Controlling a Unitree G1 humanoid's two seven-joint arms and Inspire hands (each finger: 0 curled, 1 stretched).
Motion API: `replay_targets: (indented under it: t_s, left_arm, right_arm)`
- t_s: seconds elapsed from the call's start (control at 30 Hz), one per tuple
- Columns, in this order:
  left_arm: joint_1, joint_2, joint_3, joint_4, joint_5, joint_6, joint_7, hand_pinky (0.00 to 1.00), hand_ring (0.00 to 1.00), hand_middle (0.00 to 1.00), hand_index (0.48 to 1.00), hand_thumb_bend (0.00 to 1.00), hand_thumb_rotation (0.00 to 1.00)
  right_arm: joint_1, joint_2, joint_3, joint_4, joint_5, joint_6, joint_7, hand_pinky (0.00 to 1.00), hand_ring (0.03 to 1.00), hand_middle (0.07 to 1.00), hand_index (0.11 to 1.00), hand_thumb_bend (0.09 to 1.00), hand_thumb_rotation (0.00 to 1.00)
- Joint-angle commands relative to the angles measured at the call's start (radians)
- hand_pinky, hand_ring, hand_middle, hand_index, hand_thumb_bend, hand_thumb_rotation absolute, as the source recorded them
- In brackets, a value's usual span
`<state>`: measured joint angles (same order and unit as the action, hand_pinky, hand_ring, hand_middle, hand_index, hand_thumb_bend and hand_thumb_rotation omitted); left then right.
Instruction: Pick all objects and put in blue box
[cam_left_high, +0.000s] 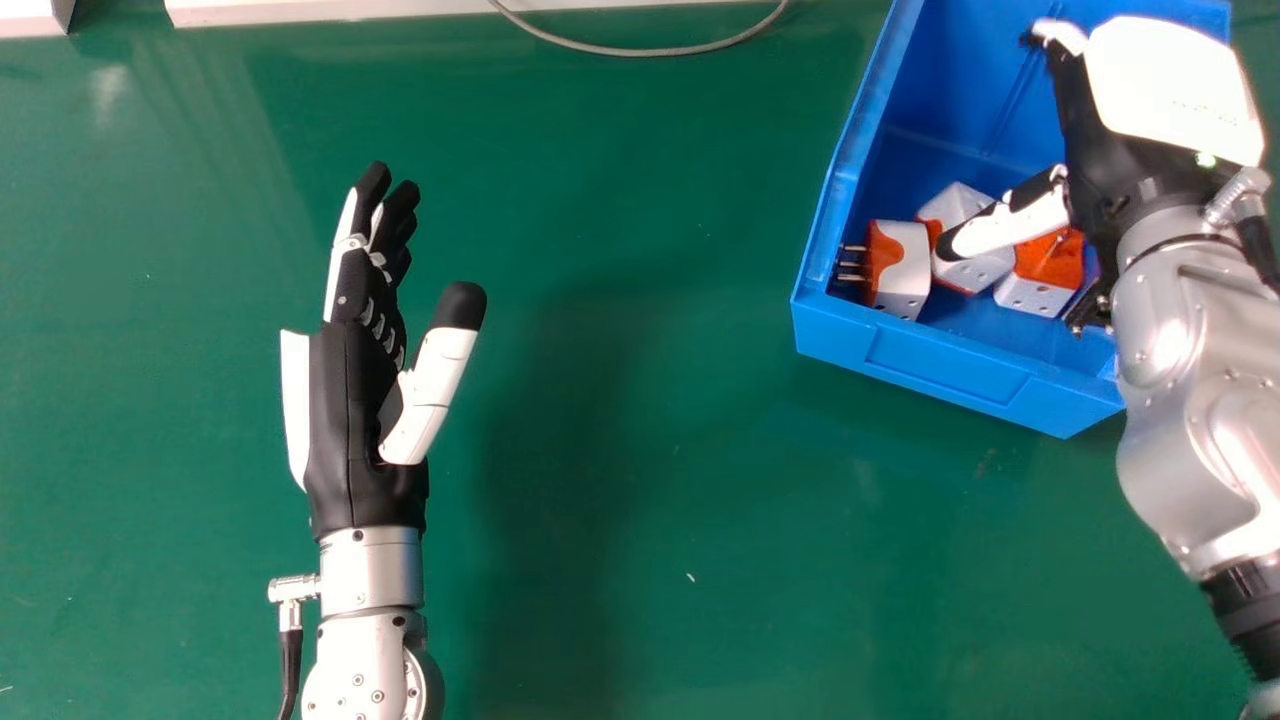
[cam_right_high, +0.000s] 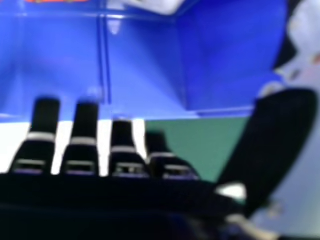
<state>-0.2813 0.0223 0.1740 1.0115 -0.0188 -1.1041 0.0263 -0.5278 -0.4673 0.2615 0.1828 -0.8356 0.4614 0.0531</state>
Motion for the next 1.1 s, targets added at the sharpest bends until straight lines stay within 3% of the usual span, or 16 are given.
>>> replay_targets:
  t_s: [0.0,0.07,0.17,0.3,0.43,0.5,0.6,0.7,0.77,0.9,0.97,1.0,1.07]
  left_arm:
    - [-0.003,-0.002,-0.002,-0.007,0.004,-0.022,0.003,0.96,0.93,0.91,0.915,0.91,0.72]
    - [-0.001,-0.001,-0.002,-0.007,0.011,-0.025,0.011,0.96,0.93,0.91,0.915,0.91,0.72]
    - [0.003,0.0,-0.003,-0.008,0.011,-0.026,0.012,0.95,0.93,0.91,0.913,0.91,0.72]
    - [0.009,-0.005,-0.002,-0.011,0.0,-0.022,0.004,0.96,0.93,0.91,0.911,0.91,0.71]
    - [0.018,-0.004,-0.003,-0.016,0.006,-0.022,0.008,0.95,0.92,0.91,0.909,0.92,0.71]
    - [0.023,-0.005,-0.003,-0.019,0.003,-0.022,0.004,0.95,0.92,0.91,0.909,0.92,0.71]
    - [0.029,-0.008,-0.004,-0.02,-0.001,-0.024,0.0,0.94,0.92,0.91,0.909,0.93,0.71]
    - [0.038,-0.011,-0.006,-0.028,-0.003,-0.022,-0.003,0.94,0.92,0.91,0.908,0.93,0.71]
    - [0.042,-0.011,-0.007,-0.033,-0.001,-0.023,-0.004,0.94,0.92,0.91,0.907,0.94,0.71]
    - [0.045,-0.008,-0.009,-0.033,0.015,-0.03,0.007,0.94,0.92,0.9,0.906,0.94,0.71]
    - [0.047,-0.009,-0.012,-0.028,0.02,-0.033,0.004,0.94,0.92,0.9,0.906,0.94,0.71]
    - [0.048,-0.01,-0.014,-0.028,0.021,-0.032,0.003,0.94,0.91,0.9,0.904,0.94,0.71]
    - [0.052,-0.013,-0.019,-0.028,0.024,-0.031,-0.001,0.94,0.91,0.9,0.904,0.94,0.71]
  right_arm:
    - [0.021,-0.01,-0.027,-0.066,-0.01,-0.024,-0.06,0.98,0.984,0.989,0.99,0.945,0.3]
    - [0.055,-0.005,-0.031,-0.104,-0.012,-0.054,-0.111,0.98,0.988,0.991,0.992,0.95,0.3]
    - [0.106,0.012,-0.037,-0.151,-0.016,-0.101,-0.199,0.99,0.992,0.995,0.995,0.961,0.32]
    - [0.174,0.06,-0.042,-0.168,-0.009,-0.196,-0.375,0.97,0.997,0.998,0.998,0.981,0.39]
    - [0.224,0.108,-0.044,-0.128,0.006,-0.326,-0.572,0.95,0.999,0.999,0.999,0.978,0.45]
    - [0.243,0.134,-0.043,-0.095,0.012,-0.389,-0.669,0.92,0.999,1.0,1.0,0.965,0.49]
    - [0.272,0.209,-0.049,0.0,0.093,-0.592,-0.848,0.89,1.0,1.0,1.0,0.951,0.55]
    - [0.29,0.262,-0.045,0.098,0.181,-0.805,-0.938,0.88,0.996,1.0,1.0,0.926,0.59]
    - [0.314,0.306,-0.042,0.143,0.238,-0.897,-0.937,0.89,0.993,1.0,1.0,0.871,0.63]
    - [0.374,0.421,-0.042,0.207,0.437,-1.057,-0.829,0.87,0.98,1.0,1.0,0.829,0.71]
    - [0.404,0.475,-0.039,0.22,0.523,-1.097,-0.764,0.87,0.98,1.0,1.0,0.829,0.71]
    - [0.417,0.495,-0.039,0.224,0.546,-1.105,-0.74,0.87,0.976,1.0,1.0,0.814,0.75]
    - [0.449,0.53,-0.032,0.239,0.575,-1.128,-0.696,0.87,0.976,1.0,1.0,0.814,0.75]
